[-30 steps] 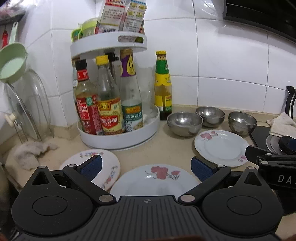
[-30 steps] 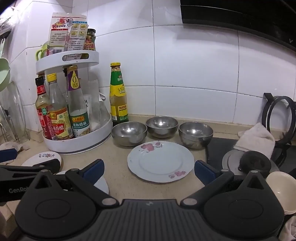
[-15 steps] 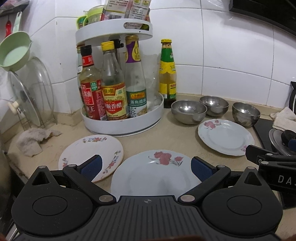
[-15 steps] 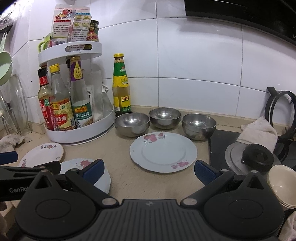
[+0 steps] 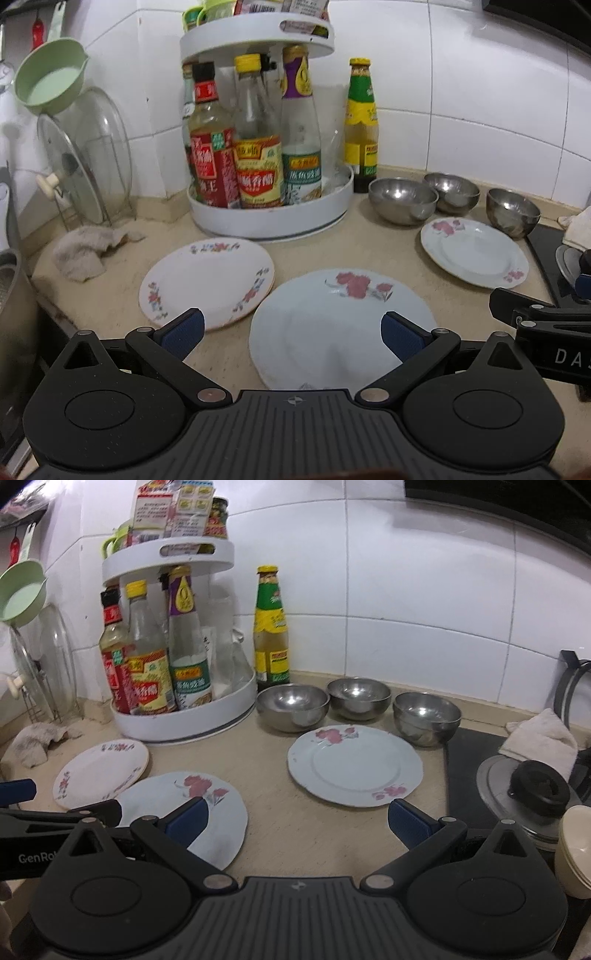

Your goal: Organize plates and bowls

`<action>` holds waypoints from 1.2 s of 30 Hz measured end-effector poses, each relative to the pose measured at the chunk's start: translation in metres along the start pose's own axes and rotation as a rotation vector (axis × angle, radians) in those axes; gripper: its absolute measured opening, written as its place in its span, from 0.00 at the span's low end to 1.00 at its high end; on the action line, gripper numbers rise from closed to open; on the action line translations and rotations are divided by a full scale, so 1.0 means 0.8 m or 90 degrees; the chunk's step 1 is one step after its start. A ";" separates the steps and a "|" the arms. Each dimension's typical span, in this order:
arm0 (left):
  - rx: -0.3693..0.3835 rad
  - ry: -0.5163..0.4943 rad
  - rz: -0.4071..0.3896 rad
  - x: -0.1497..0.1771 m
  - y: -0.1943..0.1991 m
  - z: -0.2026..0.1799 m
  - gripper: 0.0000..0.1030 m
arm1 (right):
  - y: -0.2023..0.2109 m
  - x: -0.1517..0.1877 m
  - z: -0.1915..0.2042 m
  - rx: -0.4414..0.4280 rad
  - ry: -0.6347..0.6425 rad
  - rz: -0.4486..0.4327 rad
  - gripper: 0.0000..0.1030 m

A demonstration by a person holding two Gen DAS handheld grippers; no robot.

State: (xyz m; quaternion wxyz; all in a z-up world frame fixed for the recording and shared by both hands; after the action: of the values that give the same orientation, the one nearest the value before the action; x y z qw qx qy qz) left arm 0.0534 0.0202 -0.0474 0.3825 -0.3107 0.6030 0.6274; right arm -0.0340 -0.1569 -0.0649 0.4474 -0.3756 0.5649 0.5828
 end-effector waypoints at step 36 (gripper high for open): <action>0.077 -0.039 0.078 0.015 -0.077 0.035 0.98 | -0.094 0.001 0.032 -0.011 -0.009 0.091 0.99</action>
State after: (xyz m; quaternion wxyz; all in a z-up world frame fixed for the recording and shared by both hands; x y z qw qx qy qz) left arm 0.1018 0.0480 -0.0875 0.3792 -0.2303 0.6457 0.6215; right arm 0.0386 -0.1342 -0.0882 0.4055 -0.3339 0.5822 0.6206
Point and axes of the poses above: each gripper's, at about its wrist camera, not at the fingertips, and y roughly against the way its jaws point, z to its left, x to its underside, the point moved 4 cm from there along -y, roughly the way its jaws point, and after that the axes turned 4 degrees about -z, right-handed, at the moved point
